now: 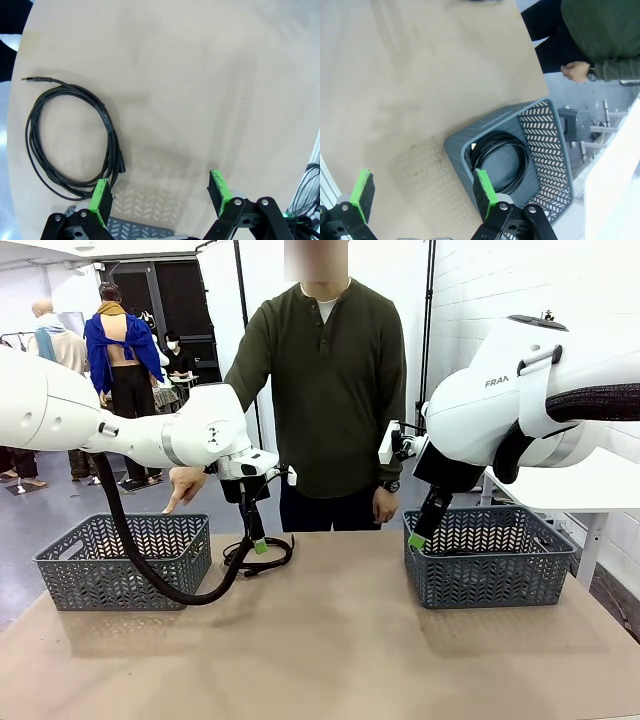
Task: Organize the cables according to human instructions.
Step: Pick up a bundle of cables and place it in the basket indicated by the human.
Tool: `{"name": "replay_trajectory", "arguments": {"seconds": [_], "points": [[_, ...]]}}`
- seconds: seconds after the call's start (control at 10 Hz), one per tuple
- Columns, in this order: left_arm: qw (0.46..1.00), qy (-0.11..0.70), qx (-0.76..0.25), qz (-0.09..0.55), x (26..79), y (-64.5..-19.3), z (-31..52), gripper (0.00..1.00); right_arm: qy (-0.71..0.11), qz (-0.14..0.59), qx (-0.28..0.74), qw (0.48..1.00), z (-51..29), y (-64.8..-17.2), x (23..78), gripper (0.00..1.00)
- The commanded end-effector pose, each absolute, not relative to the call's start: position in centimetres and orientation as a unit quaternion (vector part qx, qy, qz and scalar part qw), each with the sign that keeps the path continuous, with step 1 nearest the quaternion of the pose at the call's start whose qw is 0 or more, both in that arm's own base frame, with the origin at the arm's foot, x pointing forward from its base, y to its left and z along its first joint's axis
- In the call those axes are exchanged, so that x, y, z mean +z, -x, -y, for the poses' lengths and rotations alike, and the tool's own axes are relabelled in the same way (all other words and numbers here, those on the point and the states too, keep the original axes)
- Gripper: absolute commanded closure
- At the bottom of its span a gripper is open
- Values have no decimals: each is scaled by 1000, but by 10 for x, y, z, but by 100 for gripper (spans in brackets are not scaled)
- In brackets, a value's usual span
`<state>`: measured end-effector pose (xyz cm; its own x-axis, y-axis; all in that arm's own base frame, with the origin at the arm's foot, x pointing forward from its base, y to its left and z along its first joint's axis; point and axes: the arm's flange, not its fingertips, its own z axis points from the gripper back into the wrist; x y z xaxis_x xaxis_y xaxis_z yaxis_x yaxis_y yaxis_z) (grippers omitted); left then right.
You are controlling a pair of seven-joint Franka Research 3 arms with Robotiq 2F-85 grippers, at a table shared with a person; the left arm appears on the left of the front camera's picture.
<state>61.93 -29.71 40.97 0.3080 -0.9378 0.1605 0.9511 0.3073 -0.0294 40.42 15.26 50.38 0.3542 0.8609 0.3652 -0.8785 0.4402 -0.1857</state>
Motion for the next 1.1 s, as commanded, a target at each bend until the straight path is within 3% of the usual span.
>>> {"name": "replay_trajectory", "arguments": {"seconds": [0.0, 1.0], "points": [[807, 59, -585, 56, 410, -619, 297, 0, -16, 207, 528, 823, -153, -403, 502, 0], [861, 39, -506, 29, 376, -673, 340, 0, -16, 207, 528, 823, -153, -403, 502, 0]]}}
